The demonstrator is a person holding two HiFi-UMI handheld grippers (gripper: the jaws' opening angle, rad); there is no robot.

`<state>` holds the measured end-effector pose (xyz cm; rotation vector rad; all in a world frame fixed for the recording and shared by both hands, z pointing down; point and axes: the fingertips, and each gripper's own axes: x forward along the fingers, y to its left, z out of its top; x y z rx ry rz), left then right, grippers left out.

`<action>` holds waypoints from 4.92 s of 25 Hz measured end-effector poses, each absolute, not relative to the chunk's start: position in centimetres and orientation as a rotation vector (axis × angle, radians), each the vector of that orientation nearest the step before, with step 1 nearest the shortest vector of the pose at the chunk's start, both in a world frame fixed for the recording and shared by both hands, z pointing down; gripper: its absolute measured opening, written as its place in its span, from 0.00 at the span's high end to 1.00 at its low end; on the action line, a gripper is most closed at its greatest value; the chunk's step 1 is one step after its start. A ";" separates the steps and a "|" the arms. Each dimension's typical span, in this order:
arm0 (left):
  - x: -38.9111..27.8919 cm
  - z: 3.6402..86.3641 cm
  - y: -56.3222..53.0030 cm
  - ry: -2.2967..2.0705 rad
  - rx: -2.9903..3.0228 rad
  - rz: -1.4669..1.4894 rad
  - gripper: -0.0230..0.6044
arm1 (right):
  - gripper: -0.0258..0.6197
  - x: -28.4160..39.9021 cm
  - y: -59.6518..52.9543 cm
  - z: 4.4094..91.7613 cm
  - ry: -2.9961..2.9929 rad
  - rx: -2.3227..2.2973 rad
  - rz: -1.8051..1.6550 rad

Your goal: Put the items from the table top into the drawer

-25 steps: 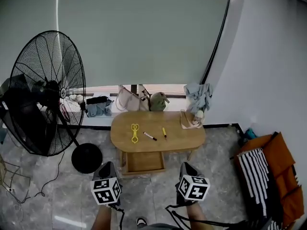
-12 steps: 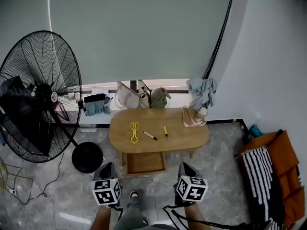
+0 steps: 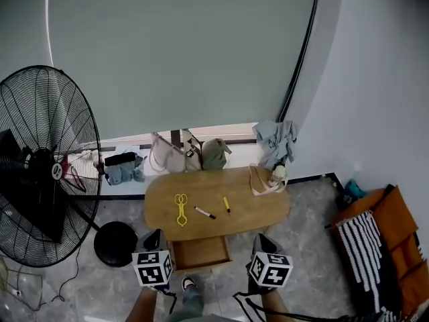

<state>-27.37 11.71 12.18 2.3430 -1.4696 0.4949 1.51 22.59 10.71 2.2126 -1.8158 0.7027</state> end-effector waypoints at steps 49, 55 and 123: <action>-20.1 36.8 -9.5 -1.417 1.963 0.746 0.97 | 0.95 9.5 -5.4 35.0 -1.702 1.908 1.007; -19.2 44.1 -10.0 -1.426 1.907 0.726 0.97 | 0.95 9.4 -5.9 41.7 -1.694 1.881 1.054; -15.8 60.8 -18.8 -1.204 1.826 1.114 0.71 | 0.95 13.2 -4.2 53.5 -1.519 1.751 1.240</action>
